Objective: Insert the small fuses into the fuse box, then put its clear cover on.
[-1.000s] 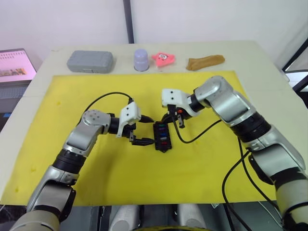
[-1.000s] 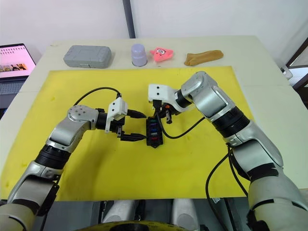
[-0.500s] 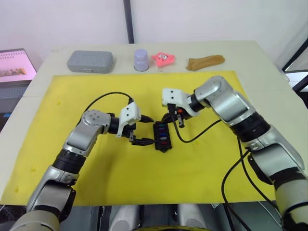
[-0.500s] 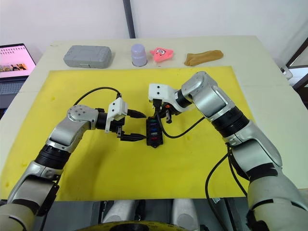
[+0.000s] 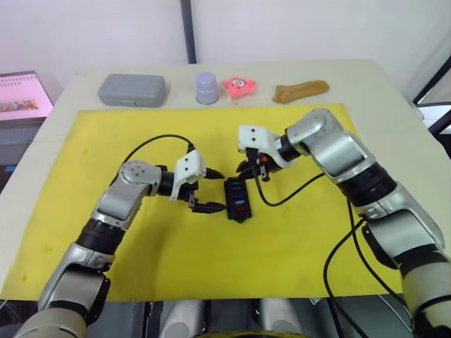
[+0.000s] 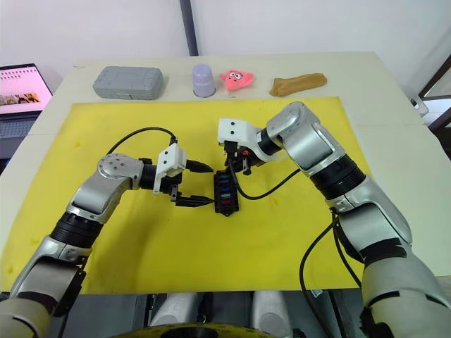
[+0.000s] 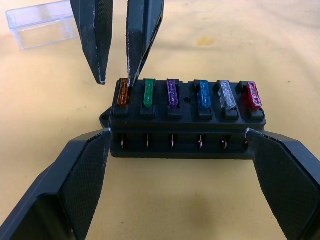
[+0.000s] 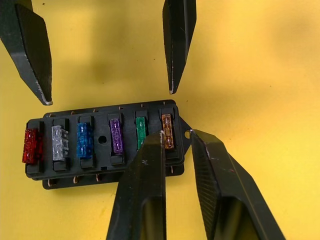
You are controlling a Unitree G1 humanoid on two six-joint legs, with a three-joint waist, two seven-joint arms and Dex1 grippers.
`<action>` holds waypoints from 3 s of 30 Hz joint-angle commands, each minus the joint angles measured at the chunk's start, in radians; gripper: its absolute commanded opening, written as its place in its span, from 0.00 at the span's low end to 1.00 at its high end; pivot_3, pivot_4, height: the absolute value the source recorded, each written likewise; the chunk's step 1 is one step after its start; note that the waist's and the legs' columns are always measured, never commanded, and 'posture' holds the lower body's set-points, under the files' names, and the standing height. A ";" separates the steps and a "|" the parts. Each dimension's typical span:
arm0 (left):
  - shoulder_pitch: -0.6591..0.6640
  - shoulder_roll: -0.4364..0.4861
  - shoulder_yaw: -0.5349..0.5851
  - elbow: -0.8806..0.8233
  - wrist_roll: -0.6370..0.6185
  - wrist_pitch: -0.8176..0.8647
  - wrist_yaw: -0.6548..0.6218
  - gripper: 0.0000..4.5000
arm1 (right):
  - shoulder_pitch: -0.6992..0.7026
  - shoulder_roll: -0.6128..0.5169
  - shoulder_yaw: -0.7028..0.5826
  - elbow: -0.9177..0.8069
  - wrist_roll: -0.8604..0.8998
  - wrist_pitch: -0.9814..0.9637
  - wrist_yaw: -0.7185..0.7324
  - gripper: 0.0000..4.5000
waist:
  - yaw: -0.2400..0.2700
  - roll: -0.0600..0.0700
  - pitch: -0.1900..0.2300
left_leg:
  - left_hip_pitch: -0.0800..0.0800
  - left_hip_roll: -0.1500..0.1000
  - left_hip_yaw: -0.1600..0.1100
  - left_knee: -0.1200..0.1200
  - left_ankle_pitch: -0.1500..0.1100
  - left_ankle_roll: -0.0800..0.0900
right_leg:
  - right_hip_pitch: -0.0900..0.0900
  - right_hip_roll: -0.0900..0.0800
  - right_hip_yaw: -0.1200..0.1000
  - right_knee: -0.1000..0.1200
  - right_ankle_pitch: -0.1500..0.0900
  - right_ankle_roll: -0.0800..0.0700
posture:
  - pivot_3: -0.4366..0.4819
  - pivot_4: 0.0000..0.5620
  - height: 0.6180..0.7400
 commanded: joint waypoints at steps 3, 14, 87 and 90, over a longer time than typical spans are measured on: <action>0.000 0.007 0.017 -0.022 -0.006 -0.009 0.000 1.00 | -0.034 0.002 -0.057 -0.028 0.024 0.006 0.010 0.21 | 0.001 0.000 0.000 | 0.000 0.000 0.000 0.000 0.000 0.000 | 0.000 0.000 0.000 0.000 0.000 0.000 | 0.48 0.27 1.00; -0.001 0.010 0.025 -0.016 -0.008 -0.009 0.003 1.00 | 0.024 0.006 -0.114 -0.048 0.065 -0.038 0.000 0.01 | 0.001 0.000 0.000 | 0.000 0.000 0.000 0.000 0.000 0.000 | 0.000 0.000 0.000 0.000 0.000 0.000 | 0.48 0.27 1.00; 0.449 0.496 0.541 -0.282 -0.219 0.209 0.013 1.00 | 0.483 -0.485 -0.513 -0.218 0.143 -0.106 -0.077 1.00 | 0.006 0.001 0.001 | 0.001 0.002 0.001 -0.002 0.000 0.001 | 0.002 0.000 0.000 -0.002 0.000 0.000 | 0.48 0.27 1.00; 0.394 0.468 0.483 -0.305 -0.223 0.222 0.032 1.00 | 0.412 -0.426 -0.486 -0.196 0.147 -0.043 -0.121 1.00 | 0.006 0.001 0.001 | 0.001 0.002 0.002 -0.002 0.000 0.000 | 0.002 0.000 0.000 -0.002 0.000 0.000 | 0.48 0.27 1.00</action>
